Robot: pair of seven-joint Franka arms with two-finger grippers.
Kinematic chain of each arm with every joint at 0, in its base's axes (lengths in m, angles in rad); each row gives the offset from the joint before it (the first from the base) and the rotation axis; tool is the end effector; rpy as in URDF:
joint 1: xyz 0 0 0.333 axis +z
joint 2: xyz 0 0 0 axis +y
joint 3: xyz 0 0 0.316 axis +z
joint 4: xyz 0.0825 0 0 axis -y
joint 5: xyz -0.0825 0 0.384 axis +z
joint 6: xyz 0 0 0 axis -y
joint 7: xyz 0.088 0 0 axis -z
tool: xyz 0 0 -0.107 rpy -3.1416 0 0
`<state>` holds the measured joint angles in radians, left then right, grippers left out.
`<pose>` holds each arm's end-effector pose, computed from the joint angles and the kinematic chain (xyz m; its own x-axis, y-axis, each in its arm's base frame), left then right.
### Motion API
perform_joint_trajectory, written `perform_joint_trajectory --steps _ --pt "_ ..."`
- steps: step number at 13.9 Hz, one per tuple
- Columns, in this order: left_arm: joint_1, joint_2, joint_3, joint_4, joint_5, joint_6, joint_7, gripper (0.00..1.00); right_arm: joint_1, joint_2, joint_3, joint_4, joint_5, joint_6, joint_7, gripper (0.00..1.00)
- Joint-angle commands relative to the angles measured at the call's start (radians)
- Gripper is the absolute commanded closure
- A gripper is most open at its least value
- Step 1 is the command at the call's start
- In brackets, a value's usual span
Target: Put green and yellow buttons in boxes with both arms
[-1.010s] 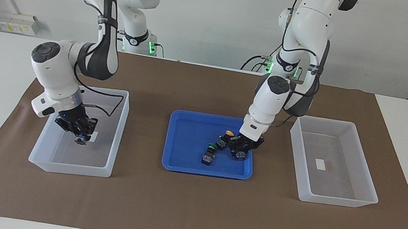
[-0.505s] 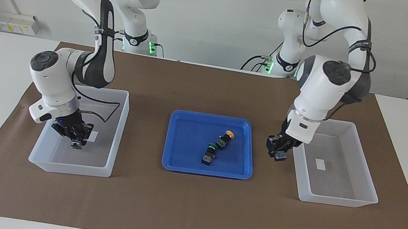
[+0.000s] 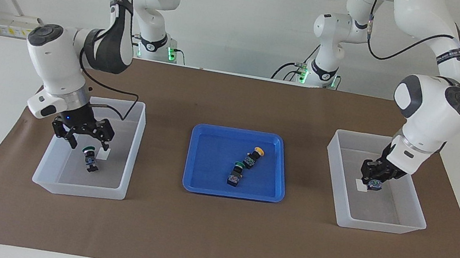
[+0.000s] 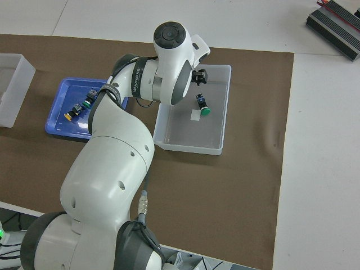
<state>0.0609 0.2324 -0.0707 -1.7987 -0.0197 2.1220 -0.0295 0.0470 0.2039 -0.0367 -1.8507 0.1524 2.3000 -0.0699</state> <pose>0.6310 -0.0044 0.4266 0.9954 0.0334 0.0900 0.0302 -0.9989 0.0366 0.6345 0.0110 0.4380 0.9693 -0.0193 0.2453 0.0081 -0.9939 -0.1102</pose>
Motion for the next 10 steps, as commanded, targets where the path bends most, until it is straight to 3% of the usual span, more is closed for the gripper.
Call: perform_joint_trajectory --steps 1,2,3,4,5,6,10 --pt "0.022 -0.081 -0.009 -0.221 -0.009 0.189 0.046 0.95 0.066 0.008 0.055 0.045 0.004 -0.01 0.187 0.0" --pt "0.022 -0.068 -0.009 -0.237 -0.009 0.223 0.048 0.95 0.123 0.009 0.054 0.053 0.001 -0.004 0.273 0.0" --pt "0.023 -0.056 -0.009 -0.244 -0.009 0.254 0.048 0.89 0.17 0.017 0.055 0.065 0.001 0.002 0.354 0.0" --pt "0.023 -0.053 -0.009 -0.245 -0.009 0.26 0.045 0.69 0.218 0.038 0.055 0.085 0.001 0.009 0.425 0.0" --pt "0.023 -0.051 -0.009 -0.242 -0.009 0.256 0.045 0.31 0.264 0.069 0.055 0.105 0.003 0.031 0.48 0.0" --pt "0.023 -0.051 -0.009 -0.235 -0.009 0.251 0.045 0.06 0.296 0.106 0.055 0.126 0.003 0.068 0.548 0.0" --pt "0.01 -0.018 -0.011 -0.078 -0.008 0.083 0.037 0.04 0.41 0.233 0.055 0.165 0.0 0.226 0.731 0.0"
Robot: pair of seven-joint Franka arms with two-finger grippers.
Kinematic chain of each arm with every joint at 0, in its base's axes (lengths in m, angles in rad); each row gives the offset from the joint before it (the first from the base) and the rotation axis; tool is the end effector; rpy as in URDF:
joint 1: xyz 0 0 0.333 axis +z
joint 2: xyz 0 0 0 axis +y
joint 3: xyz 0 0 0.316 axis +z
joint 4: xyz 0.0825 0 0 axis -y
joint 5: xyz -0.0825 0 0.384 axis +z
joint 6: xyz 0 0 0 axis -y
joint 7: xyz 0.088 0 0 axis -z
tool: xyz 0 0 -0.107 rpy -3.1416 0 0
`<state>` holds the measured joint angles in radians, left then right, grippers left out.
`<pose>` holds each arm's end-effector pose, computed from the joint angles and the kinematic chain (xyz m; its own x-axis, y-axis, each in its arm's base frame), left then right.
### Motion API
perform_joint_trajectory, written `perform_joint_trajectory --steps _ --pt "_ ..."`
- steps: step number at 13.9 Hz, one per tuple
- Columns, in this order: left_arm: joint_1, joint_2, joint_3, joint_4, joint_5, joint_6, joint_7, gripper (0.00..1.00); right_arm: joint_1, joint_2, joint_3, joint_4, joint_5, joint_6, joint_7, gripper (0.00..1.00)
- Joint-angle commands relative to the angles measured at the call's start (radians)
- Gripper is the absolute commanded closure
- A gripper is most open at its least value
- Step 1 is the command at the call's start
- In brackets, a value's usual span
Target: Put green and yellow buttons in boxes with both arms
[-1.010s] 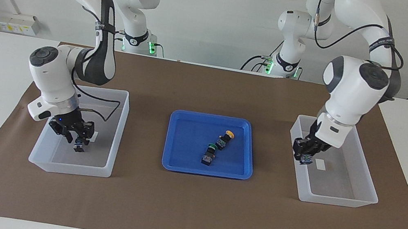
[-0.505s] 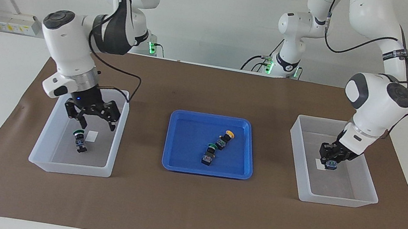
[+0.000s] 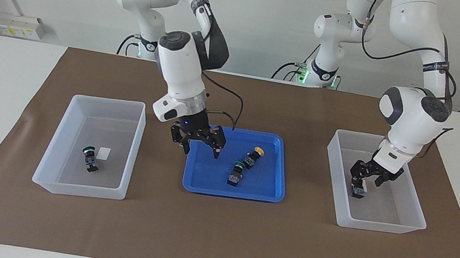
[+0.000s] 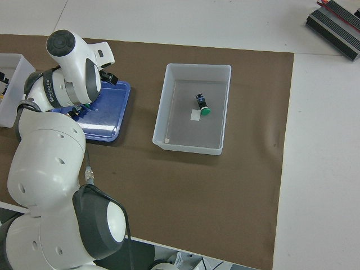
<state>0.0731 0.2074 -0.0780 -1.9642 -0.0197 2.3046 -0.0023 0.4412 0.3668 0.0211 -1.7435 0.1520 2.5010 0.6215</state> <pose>0.6106 -0.0016 0.3822 0.9910 0.0144 0.1328 0.0102 -0.9994 0.0326 0.6135 0.3029 0.4065 0.9299 -0.2929 0.2225 -0.2115 -0.9206 -0.3283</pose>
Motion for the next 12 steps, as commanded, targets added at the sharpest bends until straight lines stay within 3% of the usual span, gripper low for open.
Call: perform_joint_trajectory --steps 1,4,8,12 --pt "-0.009 0.012 -0.005 0.135 -0.009 -0.15 0.005 0.04 0.048 0.113 -0.003 0.076 0.003 0.03 0.041 0.0" --pt "-0.059 0.013 -0.013 0.209 -0.014 -0.212 -0.071 0.04 0.085 0.192 -0.004 0.136 -0.005 0.065 0.046 0.0" --pt "-0.177 0.012 -0.013 0.202 -0.014 -0.209 -0.26 0.04 0.106 0.236 -0.003 0.13 -0.115 0.088 0.043 0.0" --pt "-0.231 0.01 -0.013 0.189 -0.017 -0.195 -0.363 0.05 0.1 0.251 -0.003 0.119 -0.21 0.134 0.023 0.0"
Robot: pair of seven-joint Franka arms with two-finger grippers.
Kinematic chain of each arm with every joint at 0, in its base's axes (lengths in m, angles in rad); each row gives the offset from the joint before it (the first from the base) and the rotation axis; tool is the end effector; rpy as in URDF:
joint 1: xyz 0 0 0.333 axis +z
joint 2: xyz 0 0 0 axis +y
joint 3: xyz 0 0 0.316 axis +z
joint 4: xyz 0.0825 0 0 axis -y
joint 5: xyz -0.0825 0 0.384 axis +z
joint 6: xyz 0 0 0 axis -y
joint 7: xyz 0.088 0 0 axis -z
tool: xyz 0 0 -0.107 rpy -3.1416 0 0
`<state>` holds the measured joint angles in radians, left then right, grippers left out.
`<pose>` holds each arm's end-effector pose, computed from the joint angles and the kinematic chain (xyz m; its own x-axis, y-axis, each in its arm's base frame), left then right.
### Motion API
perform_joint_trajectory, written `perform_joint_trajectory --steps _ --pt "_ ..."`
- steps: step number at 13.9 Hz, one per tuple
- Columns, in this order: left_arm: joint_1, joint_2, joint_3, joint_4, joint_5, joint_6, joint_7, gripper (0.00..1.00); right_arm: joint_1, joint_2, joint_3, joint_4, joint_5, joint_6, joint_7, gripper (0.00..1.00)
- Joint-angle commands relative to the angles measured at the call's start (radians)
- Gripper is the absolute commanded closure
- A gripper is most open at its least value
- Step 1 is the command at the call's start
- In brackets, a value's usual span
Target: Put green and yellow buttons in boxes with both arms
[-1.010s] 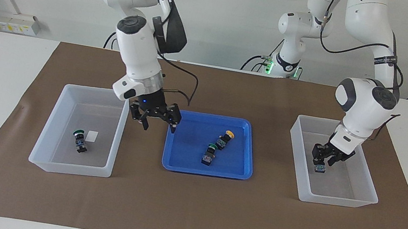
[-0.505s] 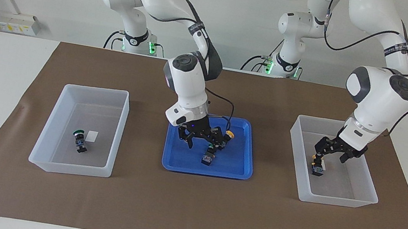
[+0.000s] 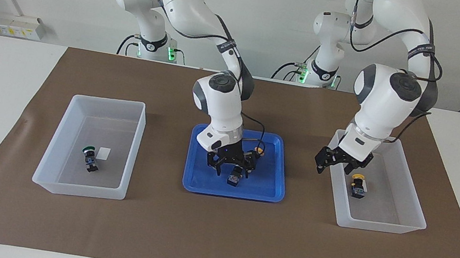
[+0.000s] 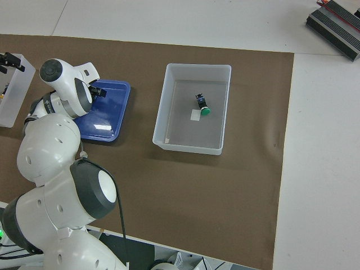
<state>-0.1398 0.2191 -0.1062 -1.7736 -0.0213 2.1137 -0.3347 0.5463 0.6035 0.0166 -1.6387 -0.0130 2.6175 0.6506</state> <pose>0.6152 -0.1511 0.4467 0.9893 0.1058 0.1008 0.0980 -0.9920 0.0800 0.6100 0.3831 0.3048 0.9498 -0.1121 0.2922 -0.0468 -0.9740 -0.2215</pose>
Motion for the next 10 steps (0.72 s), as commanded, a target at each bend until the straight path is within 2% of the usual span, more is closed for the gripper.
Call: perform_joint_trajectory --steps 1,2,3,4,5,6,10 --pt "-0.02 -0.001 0.014 -0.004 -0.016 -0.001 -0.038 0.05 -0.005 0.021 0.003 0.013 -0.05 0.021 -0.015 0.0" --pt "-0.023 -0.003 0.014 -0.007 -0.016 0.003 -0.038 0.05 -0.005 0.024 0.003 0.01 -0.05 0.042 -0.016 0.01" --pt "-0.029 -0.003 0.014 -0.009 -0.016 0.005 -0.038 0.05 -0.003 0.024 0.003 0.011 -0.05 0.042 -0.016 0.18" --pt "-0.029 -0.003 0.014 -0.007 -0.016 0.006 -0.038 0.05 -0.005 0.024 0.002 0.01 -0.05 0.044 -0.017 0.38" --pt "-0.029 -0.003 0.014 -0.009 -0.016 0.006 -0.038 0.05 -0.005 0.024 0.003 0.01 -0.05 0.038 -0.017 0.78" --pt "-0.029 -0.004 0.014 -0.016 -0.016 0.008 -0.038 0.05 -0.005 0.022 0.002 0.01 -0.05 0.032 -0.017 0.98" --pt "-0.026 -0.006 0.014 -0.023 -0.016 0.02 -0.037 0.05 -0.042 0.001 0.002 0.023 -0.051 -0.048 -0.032 1.0"
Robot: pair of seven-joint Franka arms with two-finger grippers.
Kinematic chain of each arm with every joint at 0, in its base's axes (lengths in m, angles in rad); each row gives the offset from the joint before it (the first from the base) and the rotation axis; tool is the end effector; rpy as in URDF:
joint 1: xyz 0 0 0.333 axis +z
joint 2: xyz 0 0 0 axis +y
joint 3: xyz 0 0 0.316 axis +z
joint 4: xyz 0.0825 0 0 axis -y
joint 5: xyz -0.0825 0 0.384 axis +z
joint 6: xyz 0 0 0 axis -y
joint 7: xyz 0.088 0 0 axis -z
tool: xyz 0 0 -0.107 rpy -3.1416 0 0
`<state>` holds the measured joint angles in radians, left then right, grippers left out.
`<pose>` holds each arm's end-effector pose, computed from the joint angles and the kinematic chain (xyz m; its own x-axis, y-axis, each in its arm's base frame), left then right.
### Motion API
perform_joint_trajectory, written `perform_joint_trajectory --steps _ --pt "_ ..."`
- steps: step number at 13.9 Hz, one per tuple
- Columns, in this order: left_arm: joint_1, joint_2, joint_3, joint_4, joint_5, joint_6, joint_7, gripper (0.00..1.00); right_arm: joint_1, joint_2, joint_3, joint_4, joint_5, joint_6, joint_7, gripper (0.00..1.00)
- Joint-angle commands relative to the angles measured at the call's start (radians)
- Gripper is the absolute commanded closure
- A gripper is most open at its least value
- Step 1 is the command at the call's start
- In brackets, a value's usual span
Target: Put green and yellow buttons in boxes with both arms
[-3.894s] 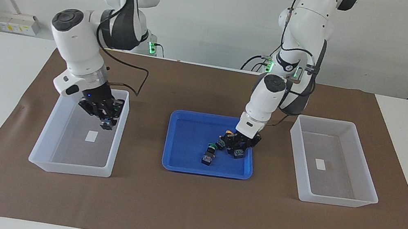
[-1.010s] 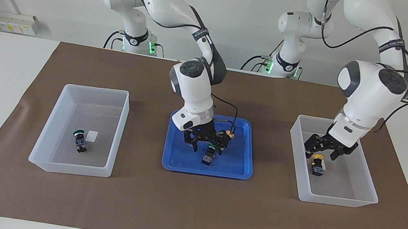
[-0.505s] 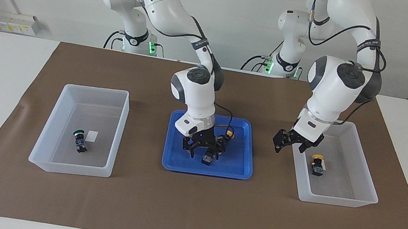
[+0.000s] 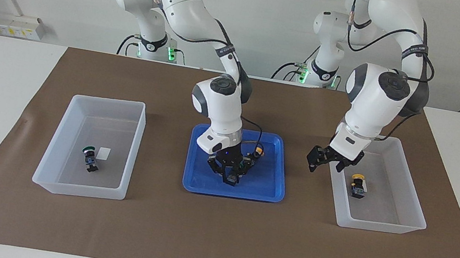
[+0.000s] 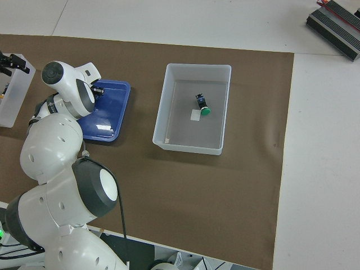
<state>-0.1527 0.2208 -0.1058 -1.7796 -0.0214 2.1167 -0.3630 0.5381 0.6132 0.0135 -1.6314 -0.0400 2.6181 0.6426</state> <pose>0.6126 -0.1587 0.4430 0.9881 0.1215 0.0941 0.1140 -0.9902 0.0813 0.6151 0.3778 0.3013 0.9475 -0.0925 0.3060 -0.0311 -0.9794 -0.1997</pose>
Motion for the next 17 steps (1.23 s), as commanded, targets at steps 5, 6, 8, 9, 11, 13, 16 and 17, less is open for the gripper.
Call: perform_joint_trajectory --steps 5,6,8,9,11,13,16,17 --pt "-0.039 -0.011 0.014 -0.033 -0.023 0.038 -0.034 0.07 -0.16 -0.179 0.014 0.007 0.0 -0.293 -0.129 1.0" --pt "-0.06 -0.015 0.014 -0.064 -0.034 0.095 -0.042 0.08 -0.191 -0.216 0.014 0.007 0.024 -0.338 -0.144 1.0" --pt "-0.128 -0.02 0.012 -0.128 -0.054 0.196 -0.043 0.08 -0.277 -0.269 0.013 0.007 0.061 -0.401 -0.245 1.0" --pt "-0.157 -0.014 0.012 -0.139 -0.057 0.216 -0.043 0.08 -0.324 -0.283 0.014 0.008 0.063 -0.43 -0.315 1.0" --pt "-0.214 -0.009 0.012 -0.159 -0.058 0.229 -0.036 0.08 -0.4 -0.29 0.014 -0.008 0.072 -0.446 -0.447 1.0" --pt "-0.267 -0.008 0.012 -0.178 -0.058 0.25 -0.028 0.07 -0.469 -0.317 0.013 -0.076 0.083 -0.438 -0.577 1.0" --pt "-0.332 0.015 0.012 -0.24 -0.058 0.34 -0.027 0.07 -0.542 -0.381 0.013 -0.252 0.083 -0.399 -0.711 1.0" --pt "-0.35 0.032 0.014 -0.253 -0.058 0.365 -0.025 0.07 -0.546 -0.4 0.013 -0.304 0.083 -0.365 -0.736 1.0"
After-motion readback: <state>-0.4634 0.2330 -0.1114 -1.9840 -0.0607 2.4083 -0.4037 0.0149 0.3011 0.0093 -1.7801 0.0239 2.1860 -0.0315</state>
